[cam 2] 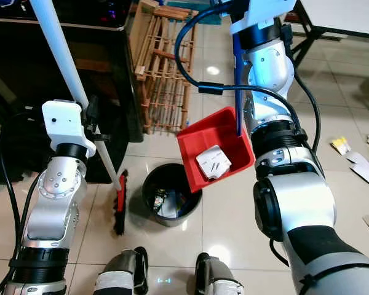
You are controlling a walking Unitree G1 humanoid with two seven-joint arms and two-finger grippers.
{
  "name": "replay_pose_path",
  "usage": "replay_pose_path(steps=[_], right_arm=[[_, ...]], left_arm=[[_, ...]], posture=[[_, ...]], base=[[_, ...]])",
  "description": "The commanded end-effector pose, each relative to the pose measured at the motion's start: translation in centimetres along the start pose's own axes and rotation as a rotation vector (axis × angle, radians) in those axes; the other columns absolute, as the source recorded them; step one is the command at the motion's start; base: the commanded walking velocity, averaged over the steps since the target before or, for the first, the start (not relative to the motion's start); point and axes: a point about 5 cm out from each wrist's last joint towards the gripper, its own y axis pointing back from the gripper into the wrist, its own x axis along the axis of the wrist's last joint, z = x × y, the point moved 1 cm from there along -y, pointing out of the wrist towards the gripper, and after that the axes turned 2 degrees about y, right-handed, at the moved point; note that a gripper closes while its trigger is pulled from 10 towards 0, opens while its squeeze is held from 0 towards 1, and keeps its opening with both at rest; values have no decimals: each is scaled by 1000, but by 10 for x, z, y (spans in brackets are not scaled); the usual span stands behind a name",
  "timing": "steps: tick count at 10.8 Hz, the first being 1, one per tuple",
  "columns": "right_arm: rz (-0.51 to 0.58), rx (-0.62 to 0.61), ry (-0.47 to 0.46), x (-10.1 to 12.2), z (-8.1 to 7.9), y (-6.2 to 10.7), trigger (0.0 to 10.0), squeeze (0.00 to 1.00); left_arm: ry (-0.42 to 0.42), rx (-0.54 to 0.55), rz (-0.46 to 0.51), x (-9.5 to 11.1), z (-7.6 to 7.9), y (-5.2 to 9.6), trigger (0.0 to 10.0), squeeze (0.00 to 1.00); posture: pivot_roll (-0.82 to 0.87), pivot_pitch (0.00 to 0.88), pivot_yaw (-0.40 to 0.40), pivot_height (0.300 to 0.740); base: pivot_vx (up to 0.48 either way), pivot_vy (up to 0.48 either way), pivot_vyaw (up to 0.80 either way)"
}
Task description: Sweep floor
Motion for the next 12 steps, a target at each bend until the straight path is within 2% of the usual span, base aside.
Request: replay_pose_path(steps=[1,3,5,7,8,12], right_arm=[[153,34,57,23,1,-12,10000,0],[217,75,83,30,-9,-6,10000,0],[211,64,68,29,-9,-5,10000,0],[70,-78,-88,13,-2,-8,10000,0],[52,-100,-94,11,3,-10,10000,0],[88,-29,-41,16,-1,-6,10000,0]], left_arm=[[-29,-5,57,11,1,0,10000,0],[-20,-1,56,10,1,0,10000,0],[-22,-2,54,10,1,1,10000,0],[-23,-5,52,10,1,0,10000,0],[-23,-6,53,10,1,-1,10000,0],[-23,-10,53,10,2,-1,10000,0]], posture=[[66,190,-86,740],[67,193,-88,740],[67,197,-87,740],[68,199,-85,740],[68,199,-85,740],[66,199,-83,740]], base=[[0,0,0],[0,0,0],[0,0,0],[0,0,0],[0,0,0],[0,0,0]])
